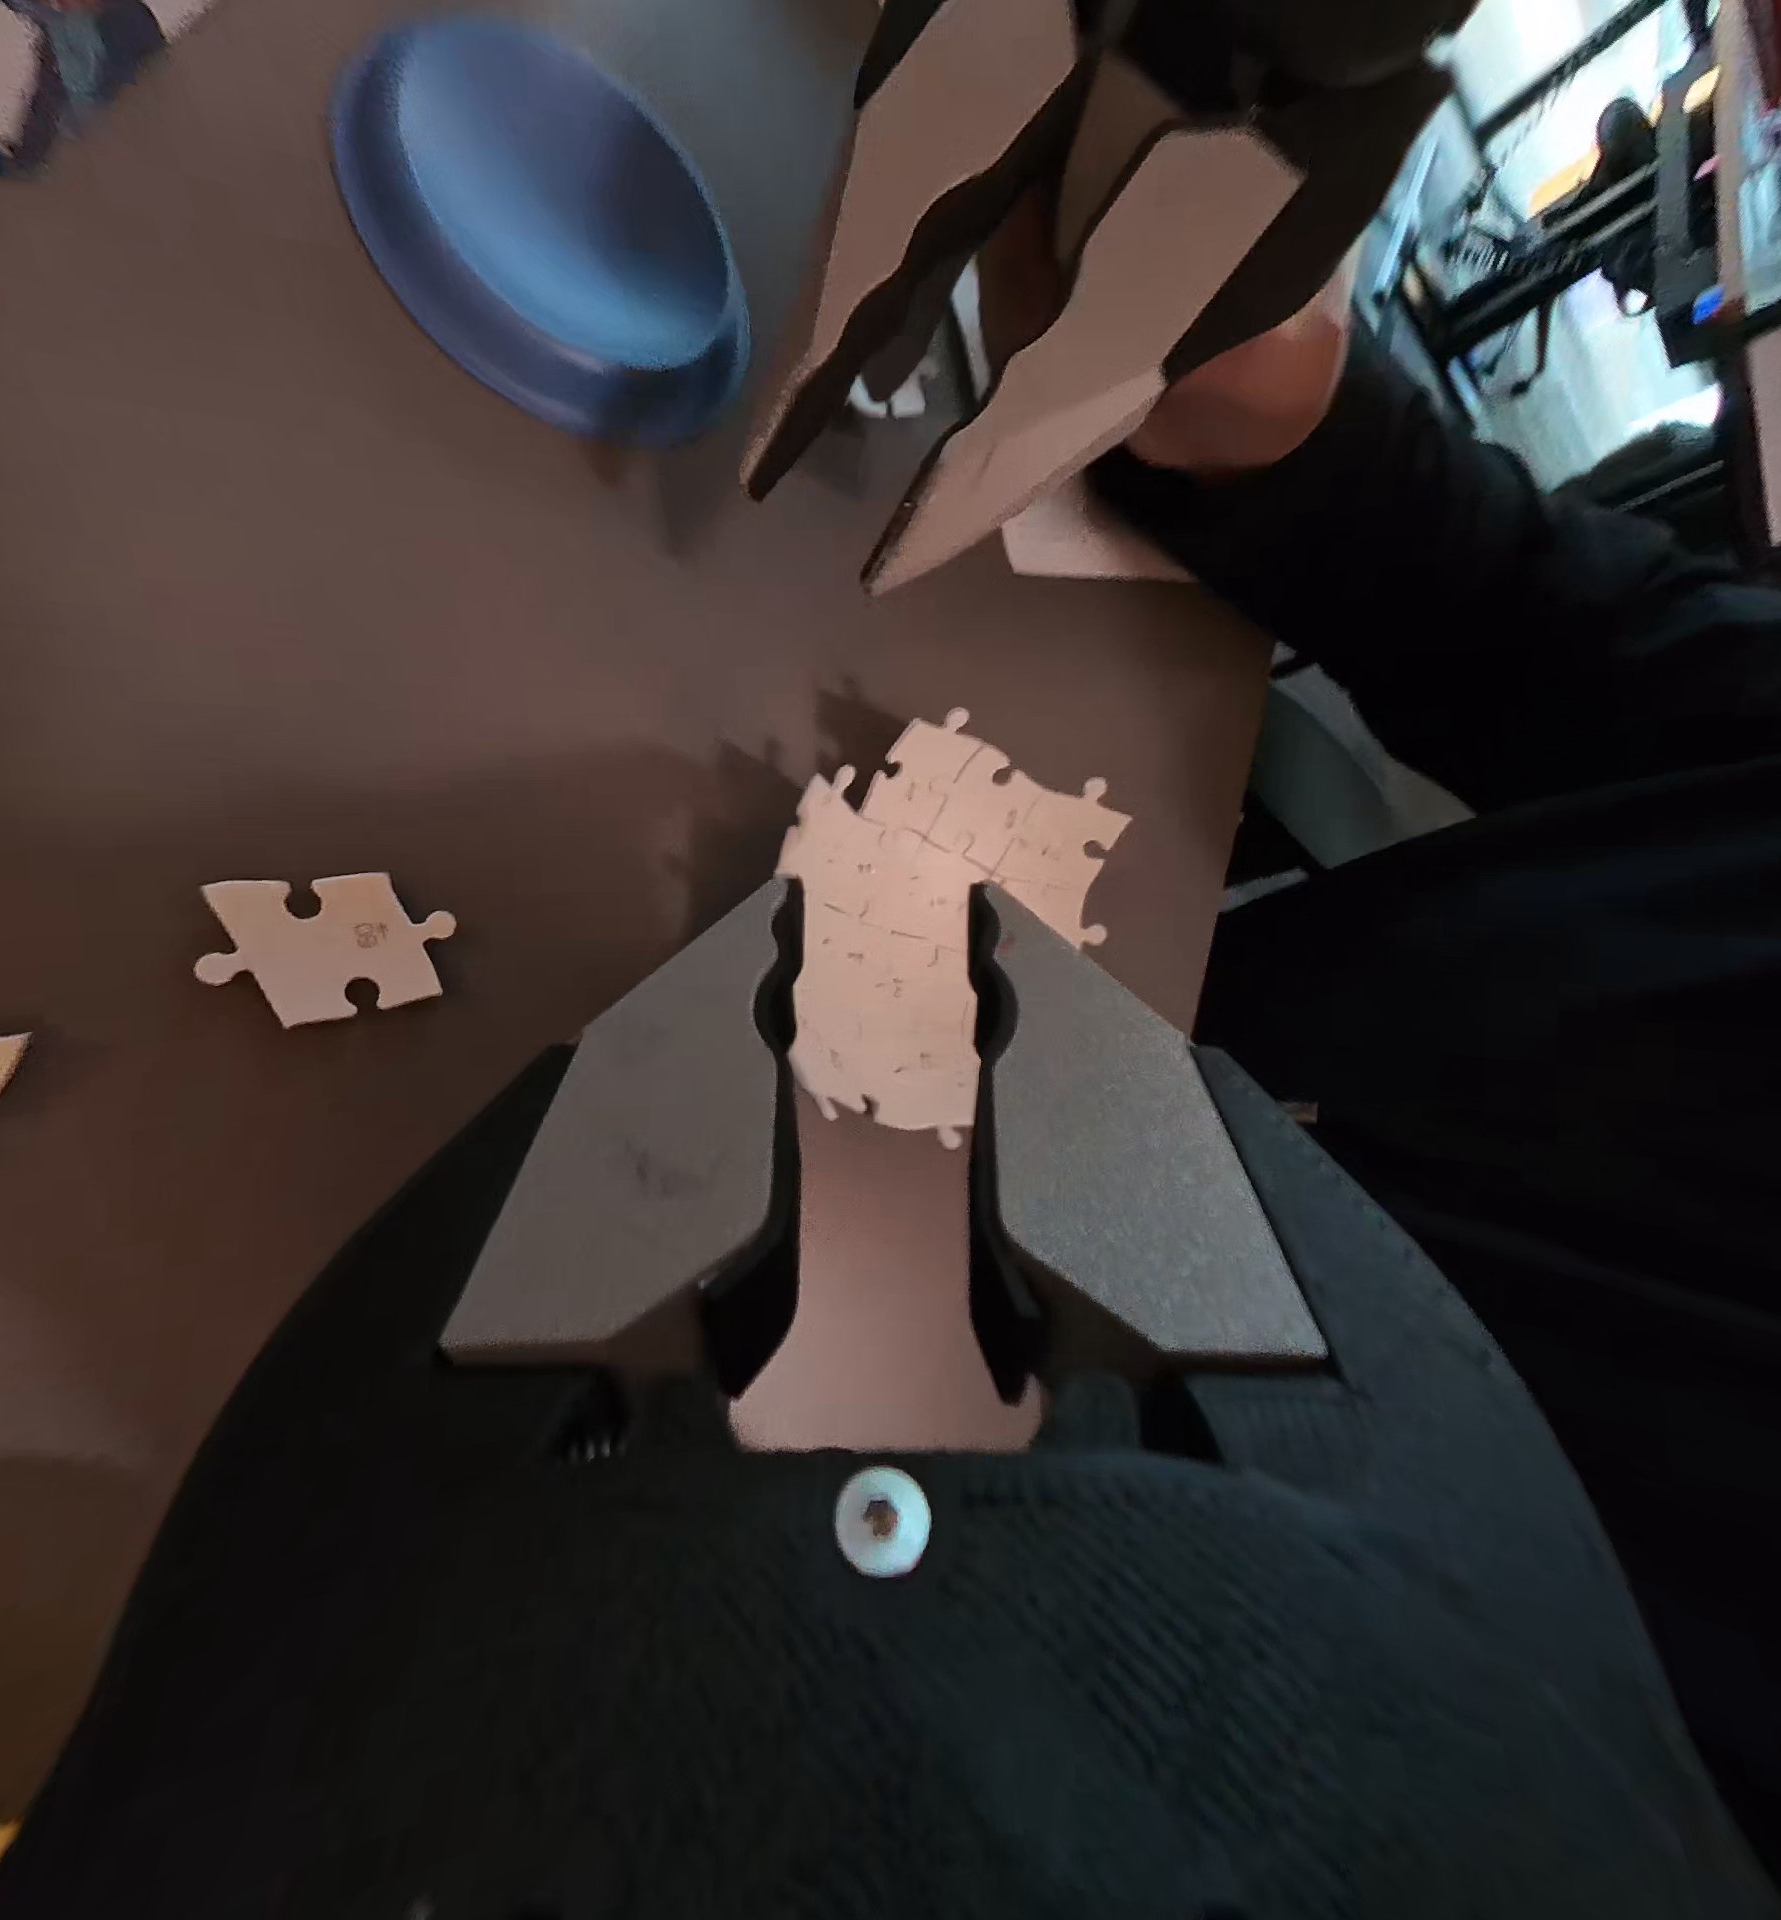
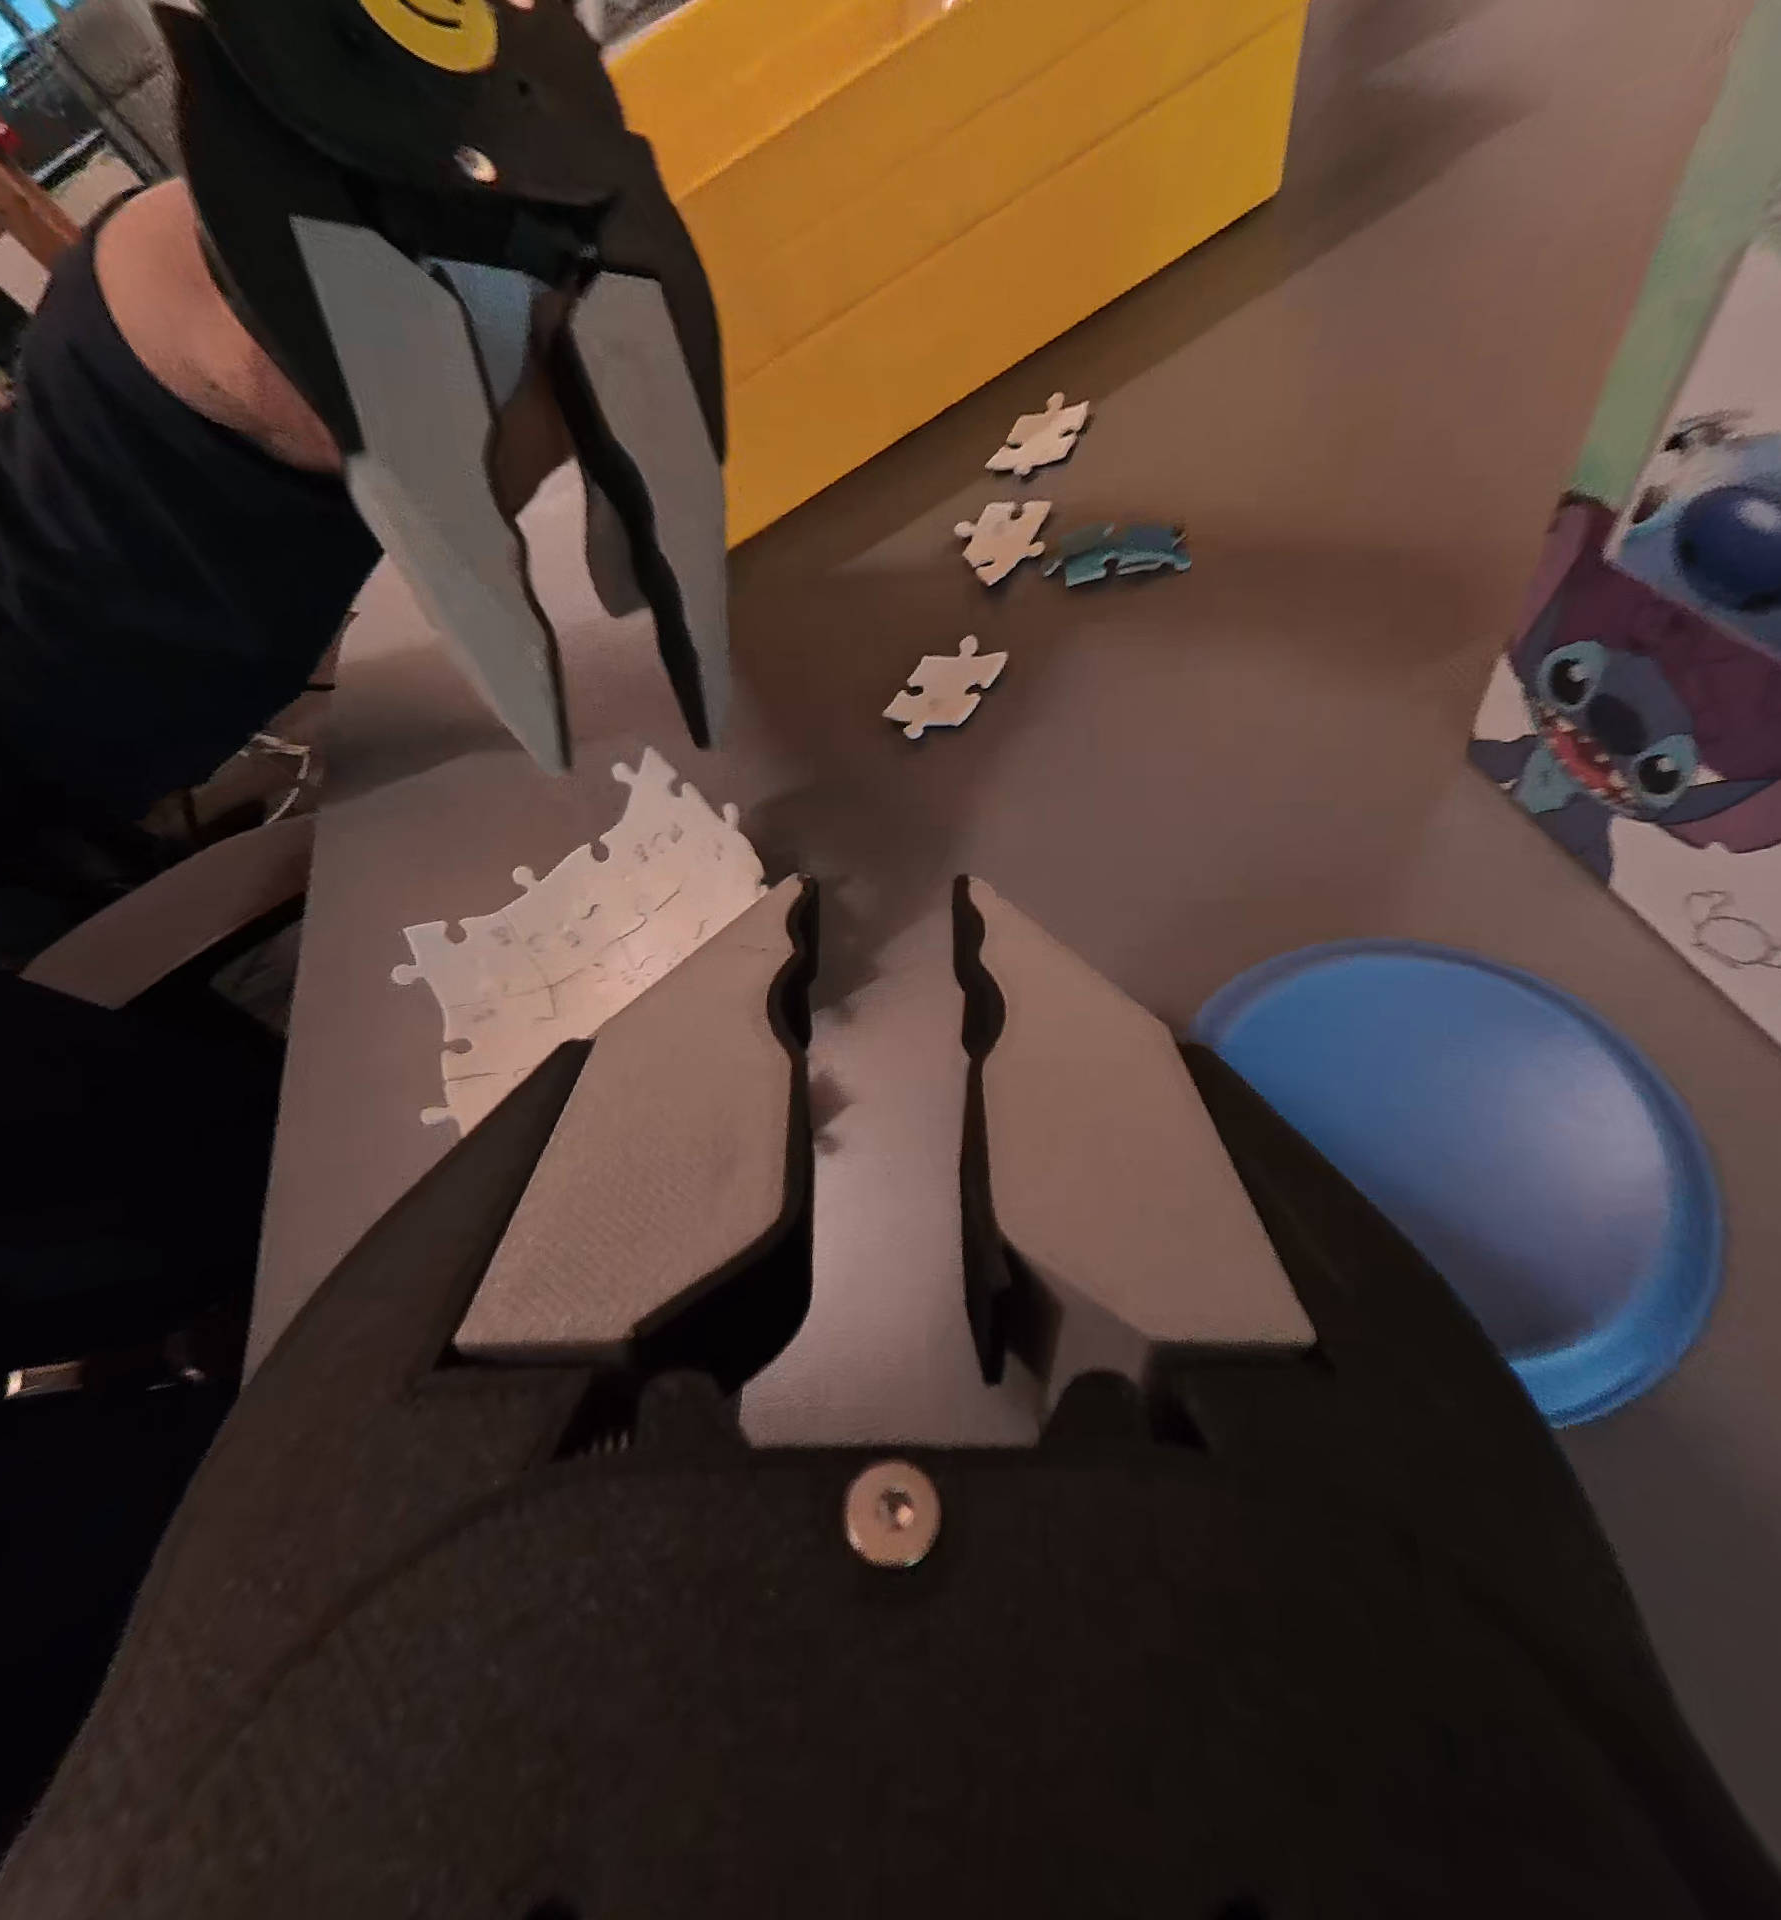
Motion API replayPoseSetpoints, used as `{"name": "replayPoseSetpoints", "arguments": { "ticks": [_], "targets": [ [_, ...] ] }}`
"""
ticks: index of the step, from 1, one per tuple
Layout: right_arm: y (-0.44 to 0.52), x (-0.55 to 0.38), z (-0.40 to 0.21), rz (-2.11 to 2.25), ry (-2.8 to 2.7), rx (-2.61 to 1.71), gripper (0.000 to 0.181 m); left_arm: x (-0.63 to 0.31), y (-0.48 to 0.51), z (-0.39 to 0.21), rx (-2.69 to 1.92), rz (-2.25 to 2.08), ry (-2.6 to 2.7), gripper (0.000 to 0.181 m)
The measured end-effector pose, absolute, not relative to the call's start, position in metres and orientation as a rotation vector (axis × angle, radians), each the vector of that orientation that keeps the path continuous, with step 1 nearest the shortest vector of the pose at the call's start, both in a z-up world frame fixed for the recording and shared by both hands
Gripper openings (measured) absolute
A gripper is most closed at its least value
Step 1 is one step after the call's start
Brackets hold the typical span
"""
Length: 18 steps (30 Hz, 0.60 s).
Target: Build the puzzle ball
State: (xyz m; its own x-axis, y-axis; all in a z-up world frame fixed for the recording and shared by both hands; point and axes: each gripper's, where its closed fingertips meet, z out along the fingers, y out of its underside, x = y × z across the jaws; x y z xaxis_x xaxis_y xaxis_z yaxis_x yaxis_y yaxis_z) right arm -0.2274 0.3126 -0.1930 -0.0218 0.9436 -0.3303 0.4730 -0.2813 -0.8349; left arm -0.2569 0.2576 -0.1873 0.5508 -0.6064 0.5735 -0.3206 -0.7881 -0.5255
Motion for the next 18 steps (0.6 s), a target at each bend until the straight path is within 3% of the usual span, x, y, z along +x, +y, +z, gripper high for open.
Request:
{"name": "replayPoseSetpoints", "arguments": {
  "ticks": [8, 13, 16, 18],
  "targets": [
    [0.335, -0.223, -0.18, 1.141, -1.35, -1.68, 0.032, -0.297, 0.253, -0.141, -2.229, -0.92, 0.484, 0.036],
    [0.347, -0.22, -0.179, 1.057, -1.296, -1.661, 0.049, -0.342, 0.254, -0.155, -2.186, -0.541, 0.351, 0.044],
    [0.35, -0.218, -0.175, 1.033, -1.268, -1.644, 0.054, -0.37, 0.259, -0.159, -2.067, -0.256, 0.306, 0.033],
    [0.35, -0.218, -0.173, 1.026, -1.257, -1.633, 0.054, -0.369, 0.257, -0.157, -1.983, -0.24, 0.284, 0.035]
  ]
}}
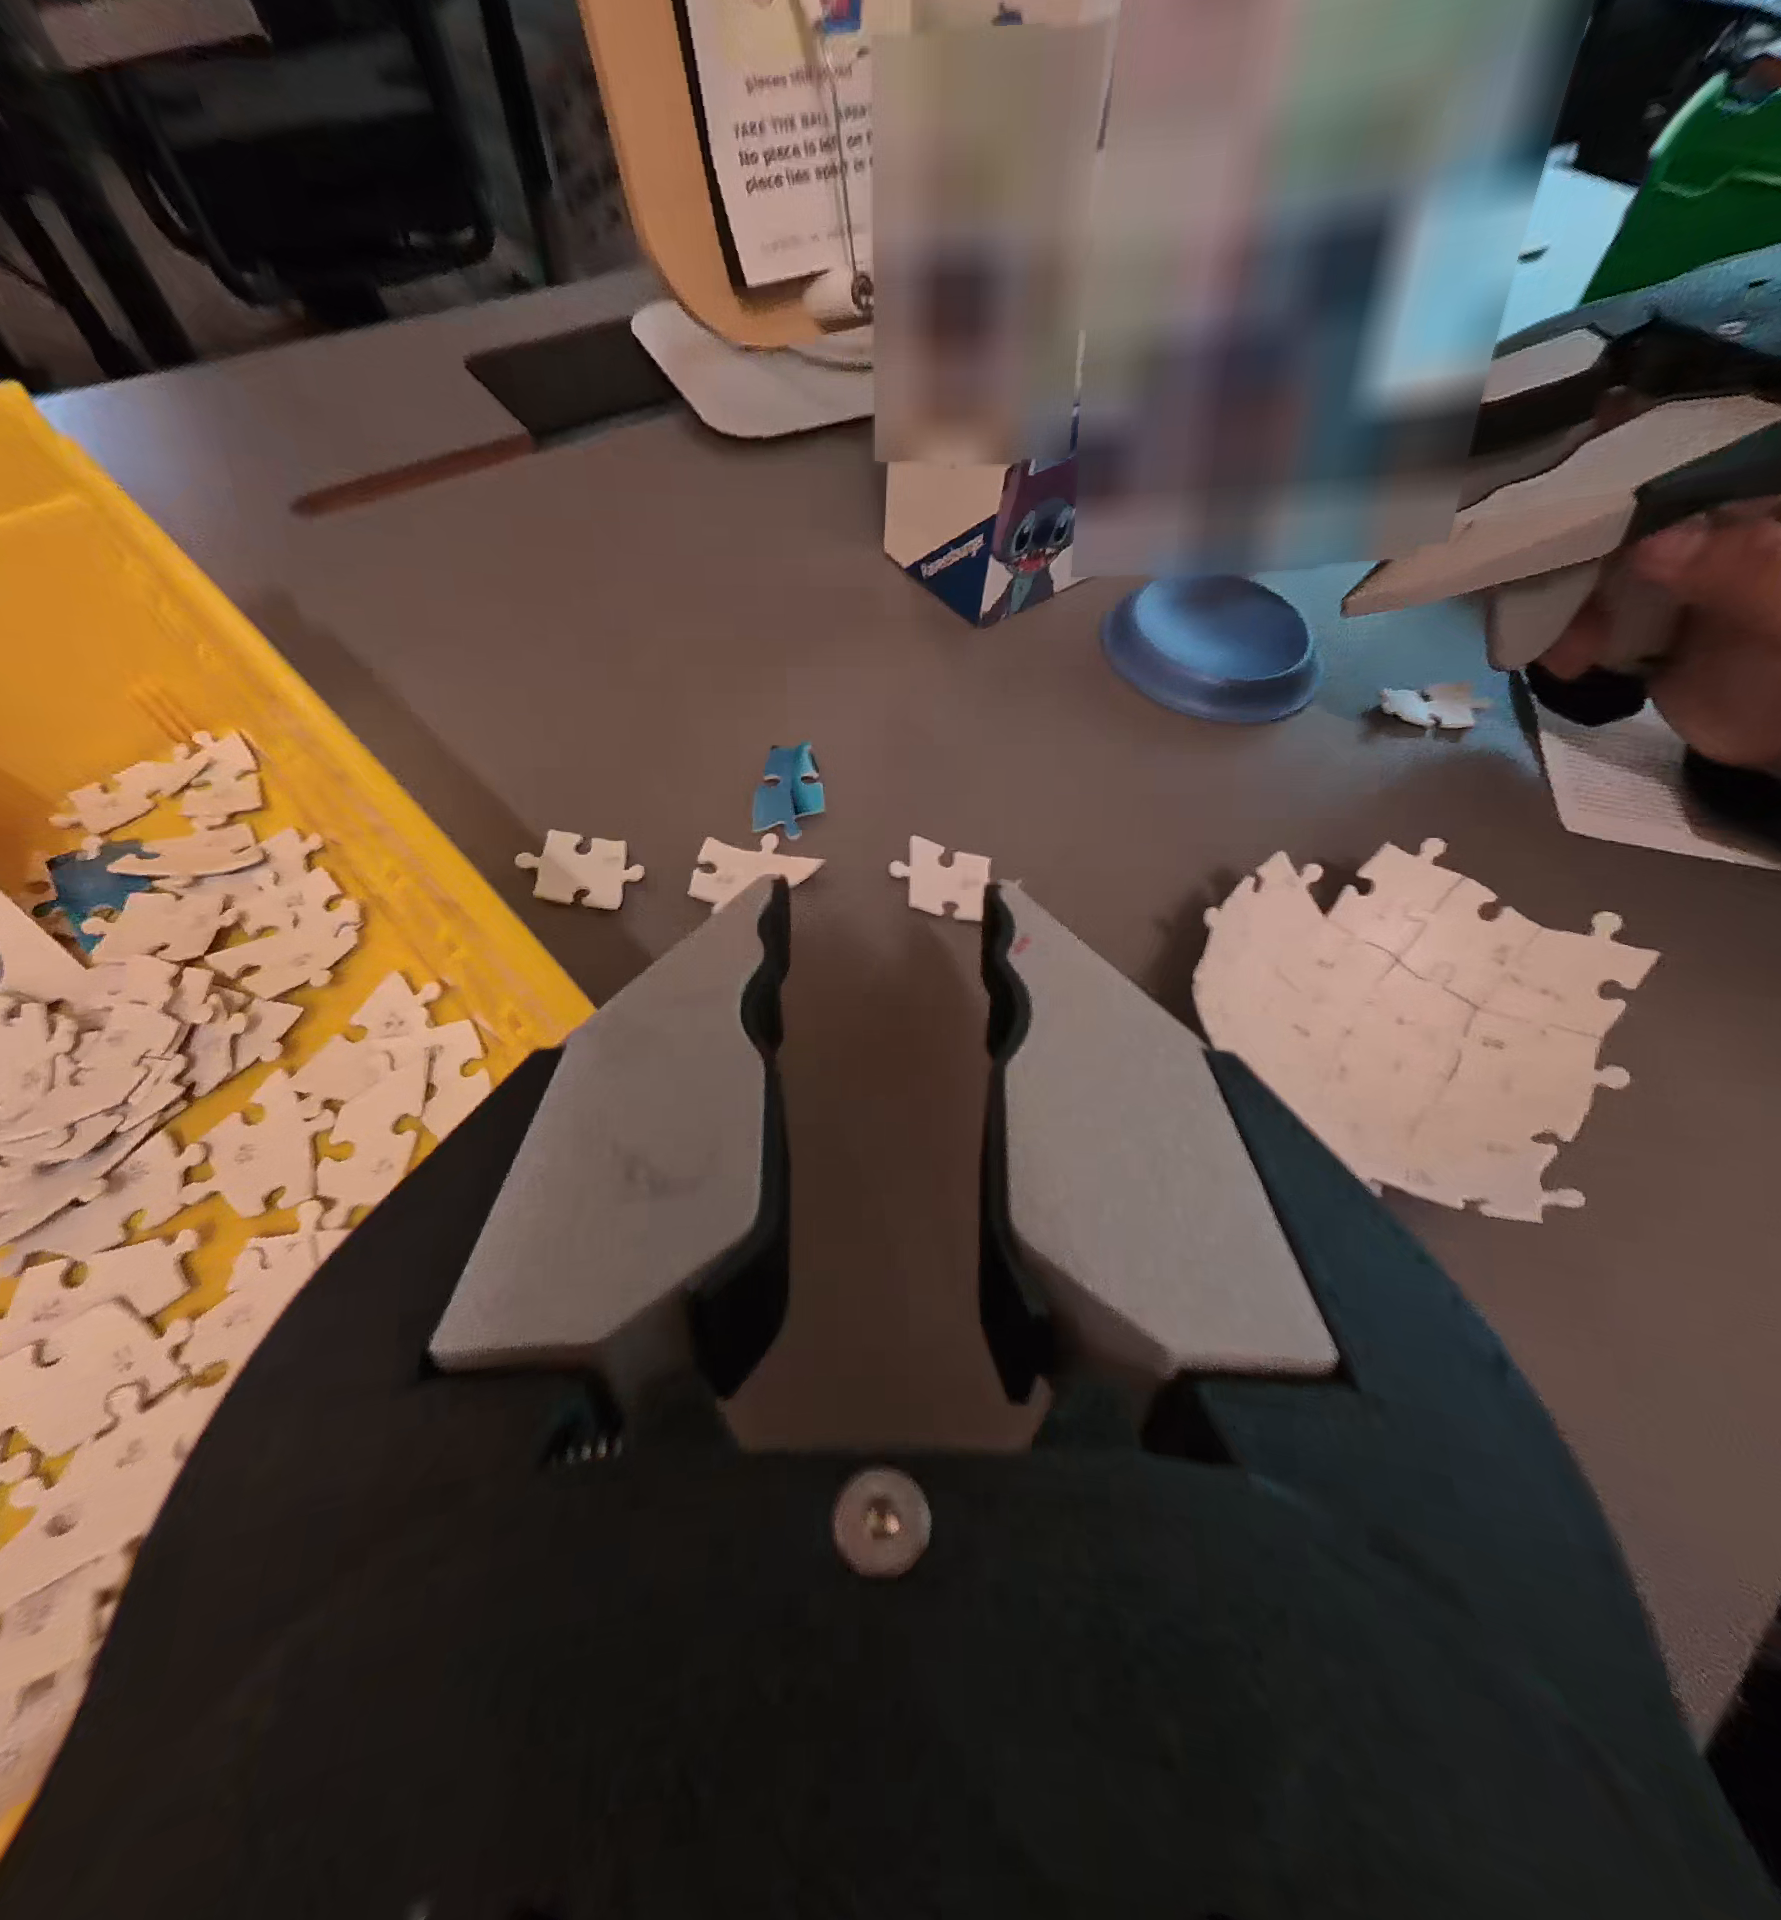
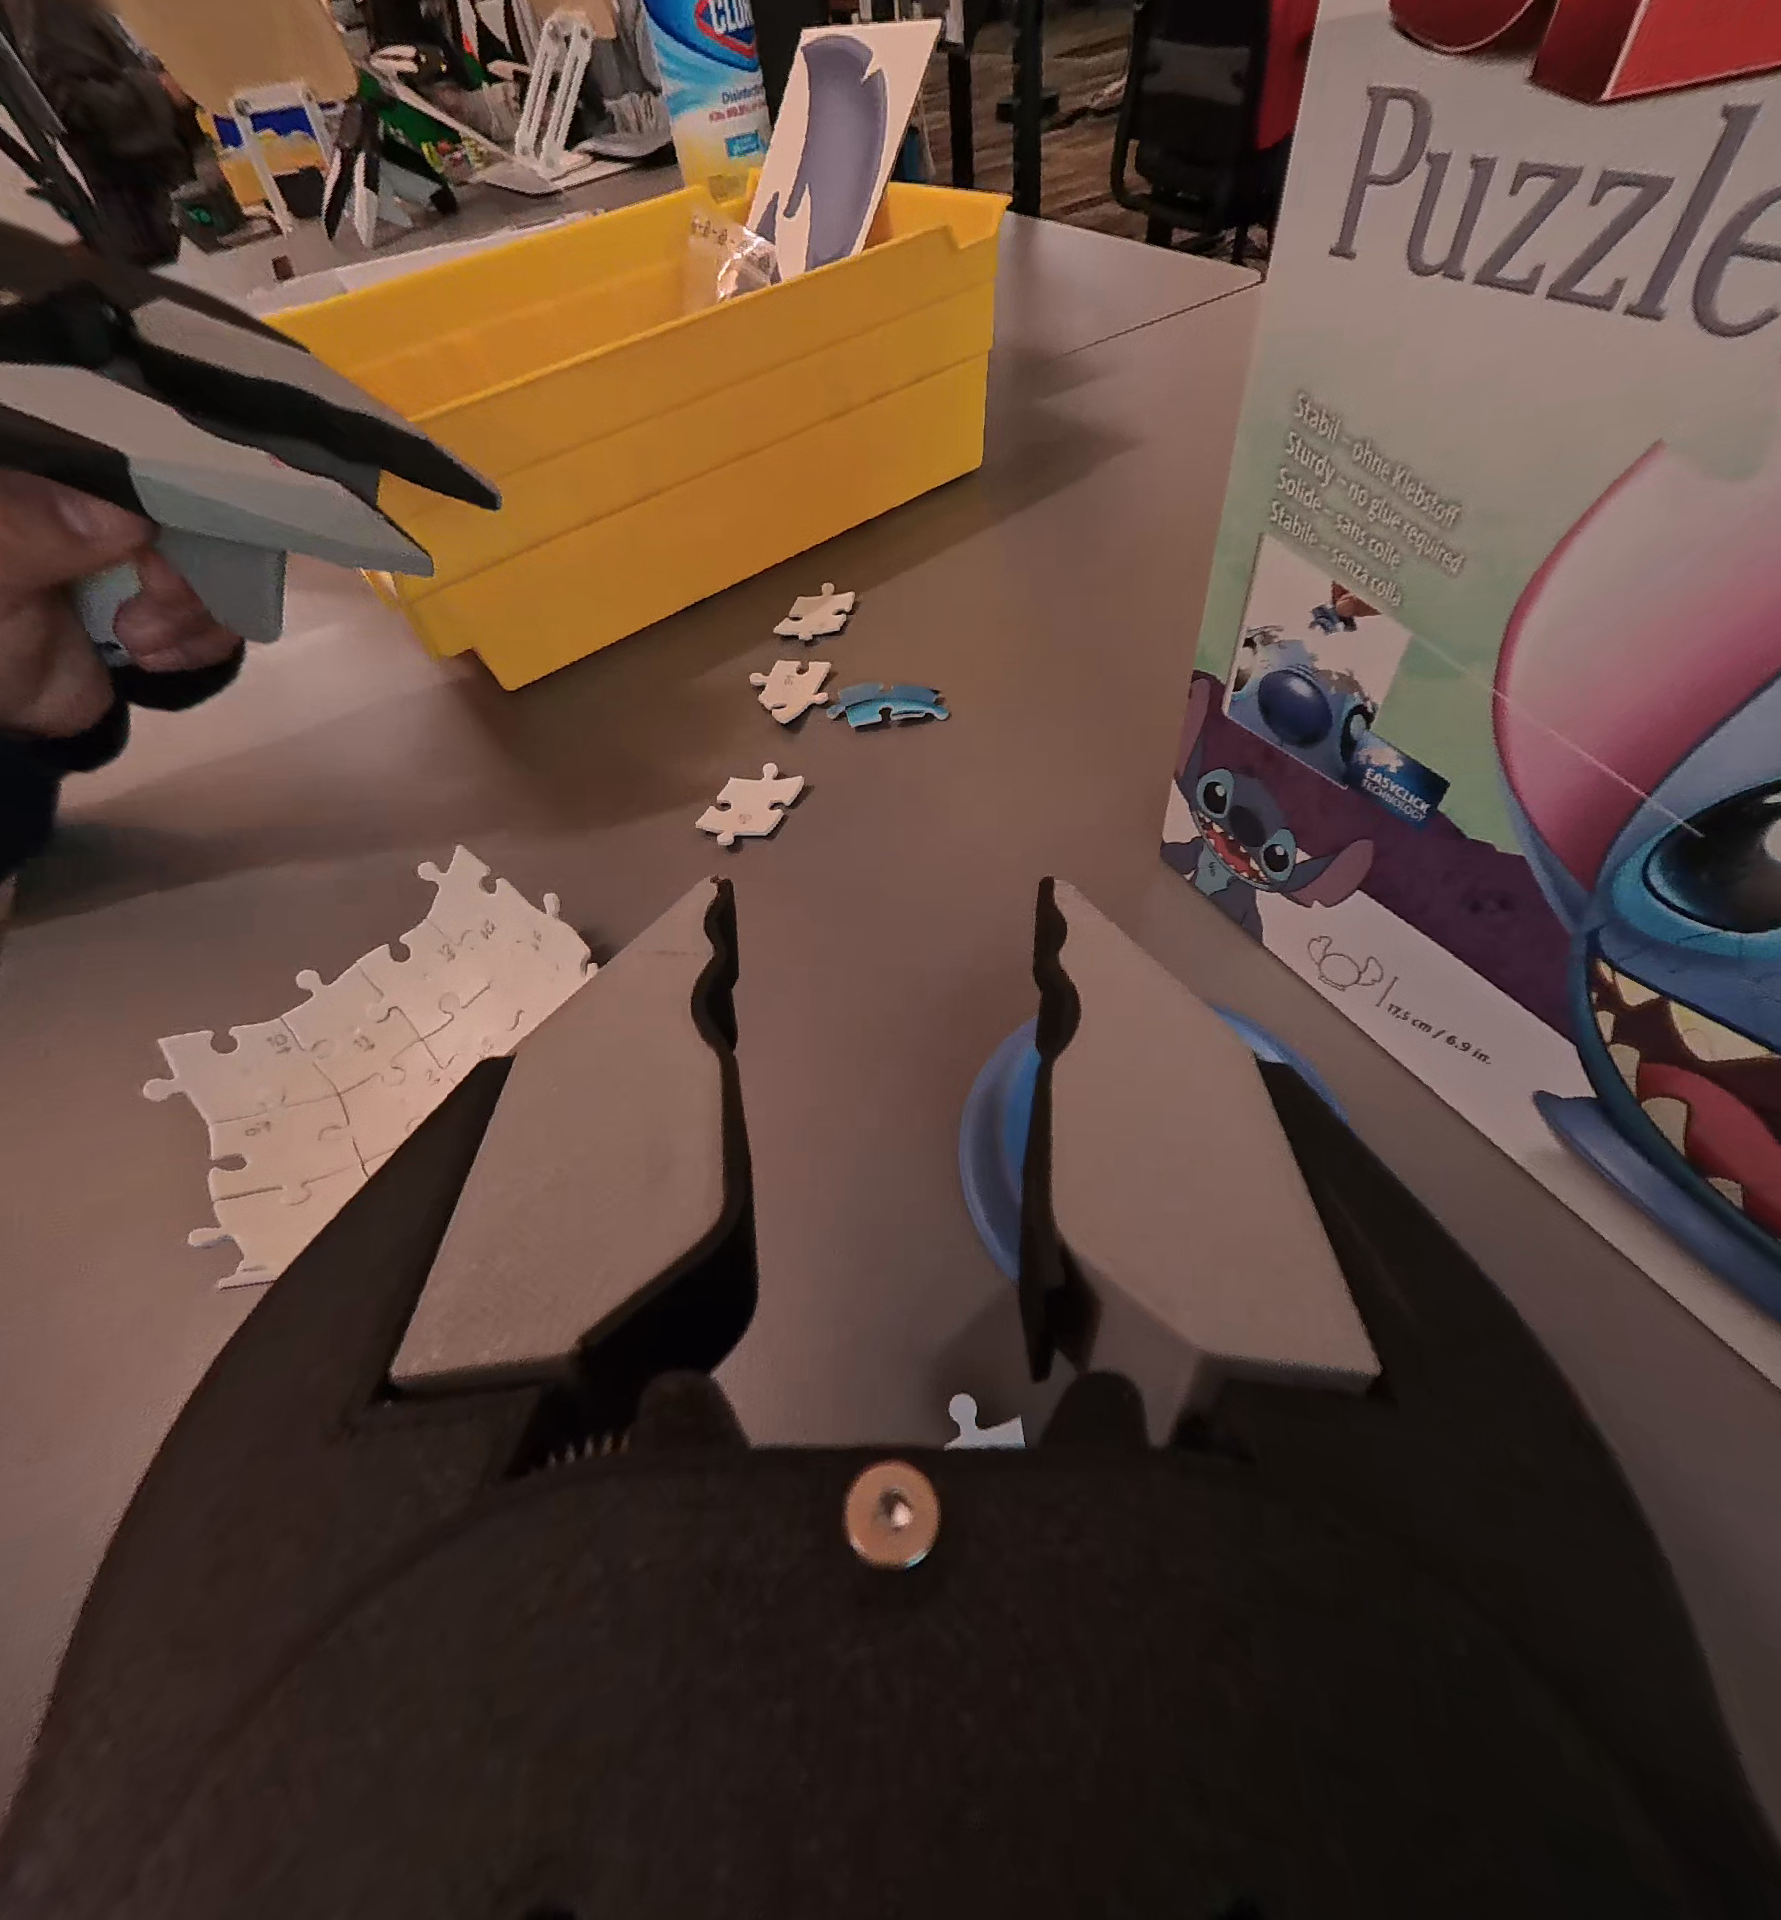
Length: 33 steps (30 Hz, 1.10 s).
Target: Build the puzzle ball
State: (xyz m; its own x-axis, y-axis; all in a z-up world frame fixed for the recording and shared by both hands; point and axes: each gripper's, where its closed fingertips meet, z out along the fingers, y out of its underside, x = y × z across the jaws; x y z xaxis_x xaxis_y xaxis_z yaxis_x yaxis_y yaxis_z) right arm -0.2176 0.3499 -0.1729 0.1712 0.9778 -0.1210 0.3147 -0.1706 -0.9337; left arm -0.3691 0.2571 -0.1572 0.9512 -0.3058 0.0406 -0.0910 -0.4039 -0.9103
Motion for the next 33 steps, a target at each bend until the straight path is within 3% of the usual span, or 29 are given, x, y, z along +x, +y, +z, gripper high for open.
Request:
{"name": "replayPoseSetpoints", "arguments": {
  "ticks": [6, 11, 18, 33],
  "targets": [
    [0.35, -0.216, -0.171, 0.994, -1.265, -1.634, 0.054, -0.359, 0.256, -0.152, -1.847, -0.2, 0.349, 0.043],
    [0.358, -0.212, -0.17, 0.904, -1.269, -1.651, 0.054, -0.335, 0.252, -0.147, -1.736, -0.256, 0.429, 0.036],
    [0.37, -0.207, -0.168, 0.929, -1.217, -1.689, 0.062, -0.321, 0.248, -0.162, -1.777, -0.249, 0.542, 0.043],
    [0.381, -0.2, -0.16, 0.958, -1.136, -1.673, 0.058, -0.31, 0.231, -0.167, -1.785, -0.341, 0.609, 0.046]
  ]
}}
